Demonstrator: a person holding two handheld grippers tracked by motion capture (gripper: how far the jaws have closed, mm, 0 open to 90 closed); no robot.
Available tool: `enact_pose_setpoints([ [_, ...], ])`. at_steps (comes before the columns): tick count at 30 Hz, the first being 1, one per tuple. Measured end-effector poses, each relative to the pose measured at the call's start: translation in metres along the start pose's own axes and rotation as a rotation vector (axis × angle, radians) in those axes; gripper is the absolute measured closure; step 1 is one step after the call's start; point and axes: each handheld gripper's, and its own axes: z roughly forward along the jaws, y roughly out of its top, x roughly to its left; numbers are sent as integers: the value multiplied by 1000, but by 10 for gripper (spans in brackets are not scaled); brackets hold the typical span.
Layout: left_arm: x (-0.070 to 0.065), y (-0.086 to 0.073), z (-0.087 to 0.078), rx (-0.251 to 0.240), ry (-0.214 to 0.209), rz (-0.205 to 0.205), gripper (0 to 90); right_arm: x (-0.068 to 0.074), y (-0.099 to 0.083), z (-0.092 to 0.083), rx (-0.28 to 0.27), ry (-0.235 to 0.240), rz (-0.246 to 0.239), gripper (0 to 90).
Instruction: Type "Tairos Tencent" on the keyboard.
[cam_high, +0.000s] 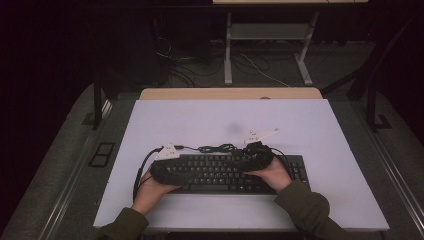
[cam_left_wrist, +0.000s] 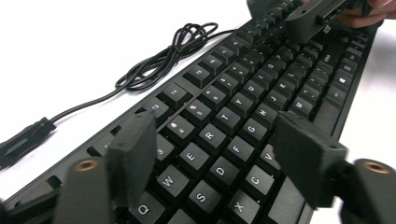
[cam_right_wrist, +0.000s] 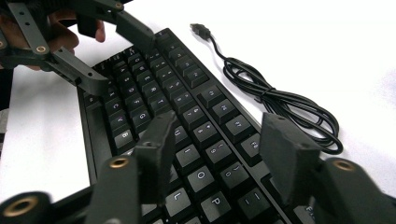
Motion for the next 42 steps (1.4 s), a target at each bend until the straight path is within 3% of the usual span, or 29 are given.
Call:
enact_pose_setpoints([
  [5,0,-1,0,-2,4,-4,189,1,0,-1,11,6,-8,634],
  [9,1,-1,0,-2,5,-4,168,3,0,0,29,22,-21,790],
  [13,1,-1,0,-3,7,-4,165,6,0,2,46,32,-38,891],
  [42,0,-2,1,1,12,-4,164,9,-6,14,128,5,-69,892],
])
